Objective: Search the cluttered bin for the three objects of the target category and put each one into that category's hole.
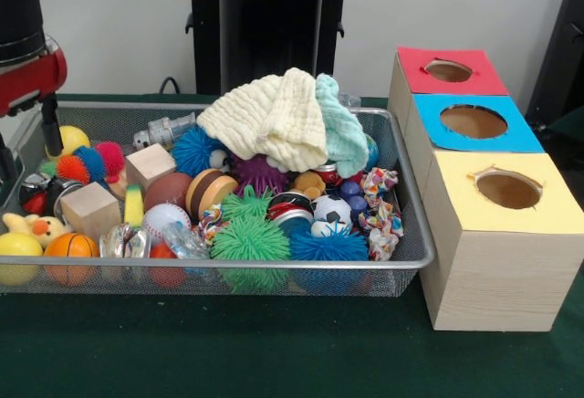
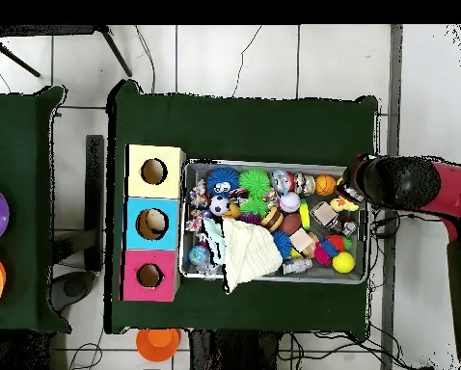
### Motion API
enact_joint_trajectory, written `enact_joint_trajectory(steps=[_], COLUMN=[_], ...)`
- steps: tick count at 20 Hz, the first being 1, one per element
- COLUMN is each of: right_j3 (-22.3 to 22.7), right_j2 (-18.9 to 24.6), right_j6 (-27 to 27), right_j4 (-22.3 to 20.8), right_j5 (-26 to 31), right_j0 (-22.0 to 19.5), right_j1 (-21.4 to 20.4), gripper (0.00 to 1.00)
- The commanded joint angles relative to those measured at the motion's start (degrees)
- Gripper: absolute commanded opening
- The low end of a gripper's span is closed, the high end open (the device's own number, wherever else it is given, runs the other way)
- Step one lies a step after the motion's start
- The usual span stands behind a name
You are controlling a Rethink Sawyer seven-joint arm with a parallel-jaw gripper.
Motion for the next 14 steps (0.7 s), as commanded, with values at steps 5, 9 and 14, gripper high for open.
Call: enact_joint_trajectory(steps=[5, 9, 14], right_j3=[0.57, 0.87, 1.21], right_j2=[0.98, 0.82, 0.80], right_j6=[-11.07, -10.16, -9.45], right_j4=[-4.63, -4.74, -4.76], right_j5=[-3.46, -3.85, -3.82], right_j0=[-1.40, -1.29, -0.78], right_j1=[5.33, 5.88, 5.58], gripper=[1.00, 1.00, 1.00])
